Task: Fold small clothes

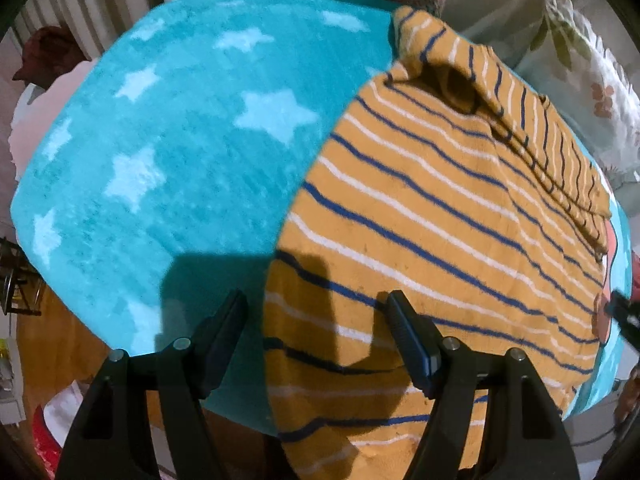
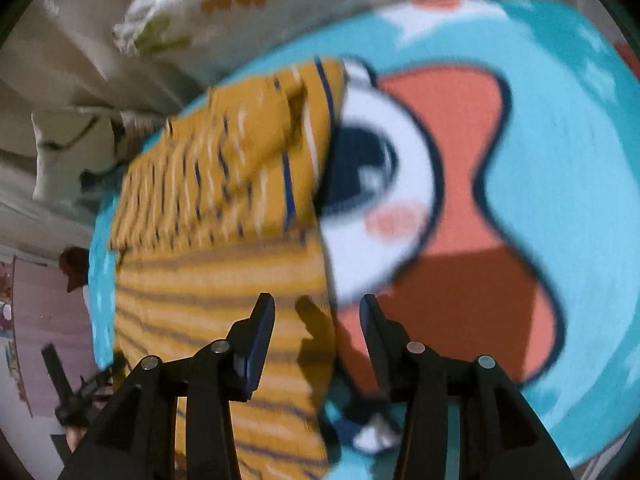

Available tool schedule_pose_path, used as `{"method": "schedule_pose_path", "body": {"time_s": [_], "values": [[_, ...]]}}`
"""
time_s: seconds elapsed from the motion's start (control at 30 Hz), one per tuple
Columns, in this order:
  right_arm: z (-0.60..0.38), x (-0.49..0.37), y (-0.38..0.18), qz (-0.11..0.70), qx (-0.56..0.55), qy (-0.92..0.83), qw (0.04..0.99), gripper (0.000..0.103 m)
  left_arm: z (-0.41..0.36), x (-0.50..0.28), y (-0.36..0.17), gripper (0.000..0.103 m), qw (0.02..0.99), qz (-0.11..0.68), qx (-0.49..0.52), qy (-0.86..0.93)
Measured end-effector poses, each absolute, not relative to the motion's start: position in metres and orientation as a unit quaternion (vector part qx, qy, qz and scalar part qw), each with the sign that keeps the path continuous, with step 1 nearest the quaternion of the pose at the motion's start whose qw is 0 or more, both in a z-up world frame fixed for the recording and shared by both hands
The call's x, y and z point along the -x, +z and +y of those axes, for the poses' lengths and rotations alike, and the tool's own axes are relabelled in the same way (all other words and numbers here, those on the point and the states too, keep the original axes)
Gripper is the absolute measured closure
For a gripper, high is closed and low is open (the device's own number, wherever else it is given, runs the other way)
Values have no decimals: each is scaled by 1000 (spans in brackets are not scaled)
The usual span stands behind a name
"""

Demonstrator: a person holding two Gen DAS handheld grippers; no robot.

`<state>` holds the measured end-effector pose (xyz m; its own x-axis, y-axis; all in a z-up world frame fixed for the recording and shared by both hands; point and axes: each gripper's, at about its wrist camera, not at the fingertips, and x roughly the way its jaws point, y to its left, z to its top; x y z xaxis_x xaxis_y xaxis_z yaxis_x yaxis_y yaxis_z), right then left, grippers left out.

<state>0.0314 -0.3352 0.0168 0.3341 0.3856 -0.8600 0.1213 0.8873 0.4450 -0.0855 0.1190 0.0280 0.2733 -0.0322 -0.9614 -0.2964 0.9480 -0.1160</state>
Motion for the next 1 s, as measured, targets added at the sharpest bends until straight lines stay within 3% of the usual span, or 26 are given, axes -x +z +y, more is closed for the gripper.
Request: {"method": "schedule_pose_path", "body": {"time_s": [0.2, 0.5, 0.77, 1.0], "values": [[-317, 6, -10, 579, -255, 102, 767, 53, 113, 89, 24, 32, 786, 598, 133, 83], [-283, 30, -14, 581, -262, 158, 754, 52, 107, 99, 20, 17, 790, 596, 119, 78], [-278, 52, -19, 568, -291, 192, 745, 51, 117, 127, 23, 13, 805, 569, 163, 34], [-266, 74, -18, 558, -279, 240, 744, 51, 98, 149, 25, 14, 803, 580, 136, -4]]}}
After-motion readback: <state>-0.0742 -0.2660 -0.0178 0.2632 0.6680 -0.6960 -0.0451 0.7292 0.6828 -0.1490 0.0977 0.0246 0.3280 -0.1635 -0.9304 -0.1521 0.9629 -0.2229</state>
